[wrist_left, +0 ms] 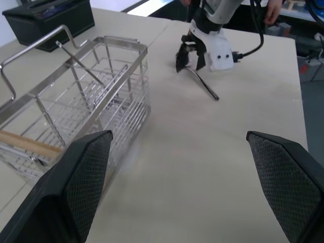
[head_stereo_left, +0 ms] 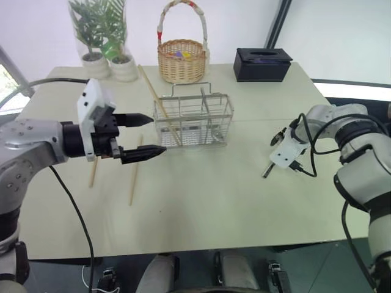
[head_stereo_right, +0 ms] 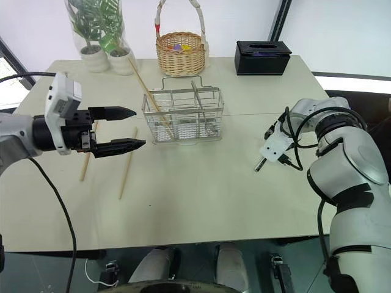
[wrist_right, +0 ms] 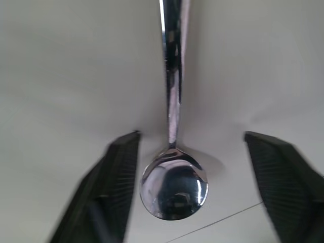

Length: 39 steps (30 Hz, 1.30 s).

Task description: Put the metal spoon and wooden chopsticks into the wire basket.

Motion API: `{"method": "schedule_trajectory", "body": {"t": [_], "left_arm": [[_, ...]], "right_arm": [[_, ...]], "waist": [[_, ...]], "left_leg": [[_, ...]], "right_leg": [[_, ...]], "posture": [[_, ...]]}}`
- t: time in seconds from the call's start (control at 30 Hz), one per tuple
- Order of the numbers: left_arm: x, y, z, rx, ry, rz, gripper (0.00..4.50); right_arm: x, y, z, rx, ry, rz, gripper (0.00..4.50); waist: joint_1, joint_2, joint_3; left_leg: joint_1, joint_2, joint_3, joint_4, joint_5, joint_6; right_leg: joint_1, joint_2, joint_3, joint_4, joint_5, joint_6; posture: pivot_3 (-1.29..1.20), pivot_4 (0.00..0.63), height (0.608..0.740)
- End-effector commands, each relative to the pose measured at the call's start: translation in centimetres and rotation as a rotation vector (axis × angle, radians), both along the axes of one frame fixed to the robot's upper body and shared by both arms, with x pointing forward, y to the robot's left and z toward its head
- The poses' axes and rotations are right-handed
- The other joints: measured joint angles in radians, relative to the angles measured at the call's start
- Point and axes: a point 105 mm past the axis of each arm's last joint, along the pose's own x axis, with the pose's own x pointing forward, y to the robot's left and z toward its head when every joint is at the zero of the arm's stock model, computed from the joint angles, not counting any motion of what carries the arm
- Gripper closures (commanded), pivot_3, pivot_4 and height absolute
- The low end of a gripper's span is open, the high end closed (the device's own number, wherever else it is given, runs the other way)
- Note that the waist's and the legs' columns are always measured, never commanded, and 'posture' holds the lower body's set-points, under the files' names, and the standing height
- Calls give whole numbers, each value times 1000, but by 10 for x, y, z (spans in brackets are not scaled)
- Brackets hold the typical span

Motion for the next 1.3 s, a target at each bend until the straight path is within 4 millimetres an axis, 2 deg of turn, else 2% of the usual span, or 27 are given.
{"method": "schedule_trajectory", "body": {"t": [0.03,0.1,0.7,0.83,1.0,1.13,1.2,1.3], "left_arm": [[0,0,14,-18,-52,-1,0],[1,-1,16,-22,-57,-2,0],[16,-4,22,-57,-93,3,0],[16,-4,24,-62,-103,5,0],[16,-1,30,-86,-121,23,0],[17,5,30,-90,-138,48,0],[19,8,32,-98,-146,63,0],[23,12,36,-115,-160,82,0]], "right_arm": [[3,6,10,24,-20,15,3398],[2,5,10,32,-13,6,4438],[3,4,14,75,-33,-11,4438],[8,13,24,184,-81,-24,4438],[10,26,59,458,-140,-66,4438],[8,23,101,804,-211,-154,4438],[4,23,124,1035,-213,-208,4438],[-5,34,167,1421,-232,-253,4438]], "waist": [[-4,0,0],[-7,0,0],[-3,0,0],[-3,0,0],[-4,0,0],[-1,0,0],[0,0,0],[1,0,0]], "left_leg": [[0,0,0,0,0,0],[0,0,0,0,0,0],[0,0,0,0,1,-2],[0,0,0,0,1,-2],[-1,0,0,0,1,-1],[-1,0,-1,0,0,0],[-1,0,-1,0,0,0],[-1,0,-2,1,0,1]], "right_leg": [[0,0,0,0,0,0],[-1,0,0,1,0,0],[-1,1,1,2,0,0],[-1,1,1,2,0,0],[-1,1,1,2,0,0],[0,1,1,1,0,0],[1,0,1,0,0,0],[2,0,1,-1,0,0]], "posture": [[0,150,650],[0,150,650],[0,150,650],[0,150,650],[0,150,650],[0,150,650],[0,150,650],[0,150,650]]}}
